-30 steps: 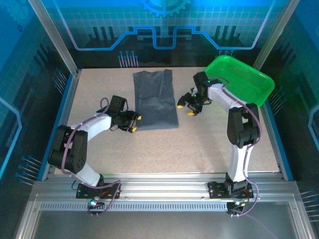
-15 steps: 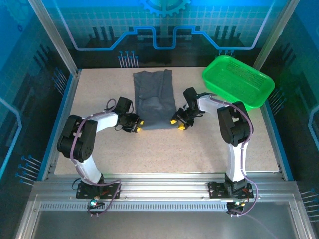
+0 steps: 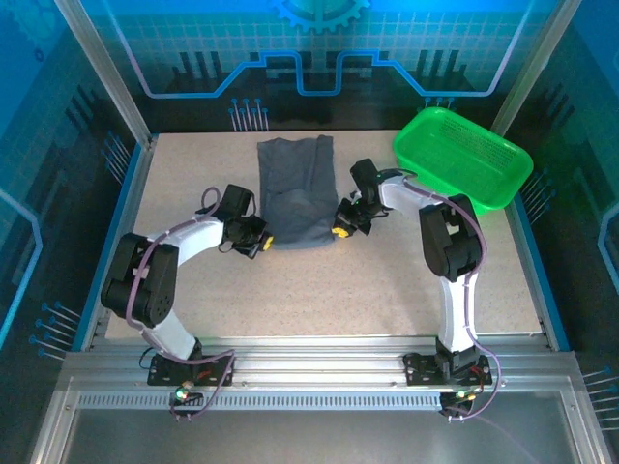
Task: Fold and stack the t-shirts
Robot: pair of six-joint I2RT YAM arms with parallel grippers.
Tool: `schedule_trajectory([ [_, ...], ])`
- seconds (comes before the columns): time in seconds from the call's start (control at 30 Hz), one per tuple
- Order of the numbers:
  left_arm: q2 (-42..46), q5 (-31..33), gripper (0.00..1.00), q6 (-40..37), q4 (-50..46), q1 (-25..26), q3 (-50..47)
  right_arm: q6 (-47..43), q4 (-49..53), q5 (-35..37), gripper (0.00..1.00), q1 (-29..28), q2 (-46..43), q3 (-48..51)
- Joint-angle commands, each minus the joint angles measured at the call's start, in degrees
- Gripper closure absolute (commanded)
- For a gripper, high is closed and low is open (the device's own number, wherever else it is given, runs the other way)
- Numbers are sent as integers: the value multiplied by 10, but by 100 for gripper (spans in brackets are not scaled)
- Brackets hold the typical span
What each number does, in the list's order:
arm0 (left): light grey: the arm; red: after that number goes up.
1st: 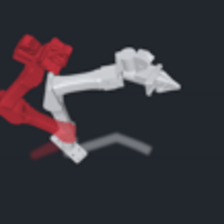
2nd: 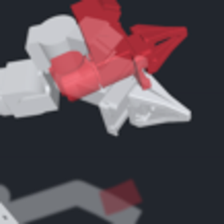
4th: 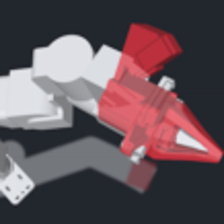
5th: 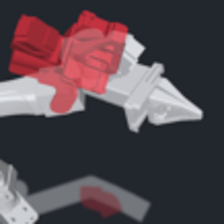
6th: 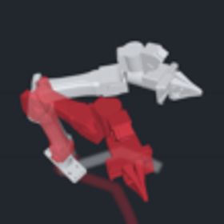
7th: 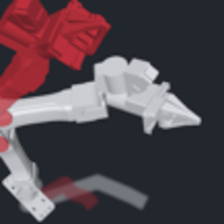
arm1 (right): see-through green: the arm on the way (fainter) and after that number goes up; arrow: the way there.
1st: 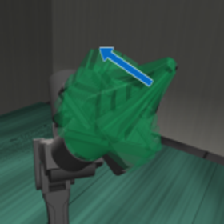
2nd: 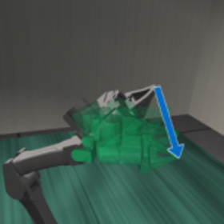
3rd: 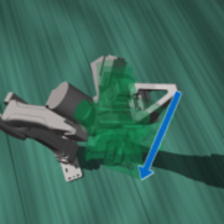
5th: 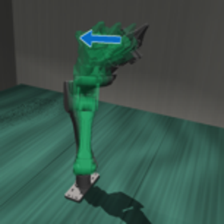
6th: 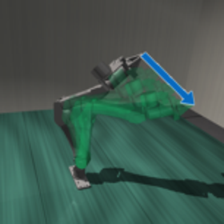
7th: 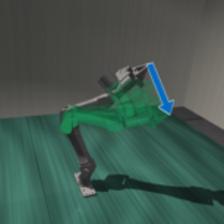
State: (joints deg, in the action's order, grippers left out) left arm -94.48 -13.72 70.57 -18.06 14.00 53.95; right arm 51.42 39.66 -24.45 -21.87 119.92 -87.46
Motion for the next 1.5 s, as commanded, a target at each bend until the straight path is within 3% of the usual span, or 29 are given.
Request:
schedule_trajectory([
  [0.0, 42, -12, 100, -14, -56, -6, 5, -28, 39, 1, 100, -8, -47, -2],
  [0.3, 139, -139, 100, 29, -22, 21, -145, -65, 82, -25, 100, -56, -157, 132],
  [0.47, 264, -105, 100, 45, -104, 51, -172, -48, 118, -41, 100, -72, -237, 178],
  [0.6, 359, -60, 100, 80, -135, 56, -178, -20, 153, -50, 100, -73, -250, 143],
  [0.77, 406, -2, 100, 125, -92, 50, -159, 14, 196, -46, 100, -63, -220, 47],
  [1.03, 275, 21, 100, 129, 6, -8, -49, 72, 199, -23, 100, -20, -97, -156],
  [1.3, 9, 10, 100, 61, 37, -83, 150, 110, 197, -1, 100, 23, 137, -447],
  [1.37, -61, 0, 94, 42, 49, -94, 195, 112, 199, -6, 100, 33, 209, -524],
  [1.47, -163, -47, 65, -4, 112, -112, 255, 100, 181, -46, 67, 50, 315, -626],
])
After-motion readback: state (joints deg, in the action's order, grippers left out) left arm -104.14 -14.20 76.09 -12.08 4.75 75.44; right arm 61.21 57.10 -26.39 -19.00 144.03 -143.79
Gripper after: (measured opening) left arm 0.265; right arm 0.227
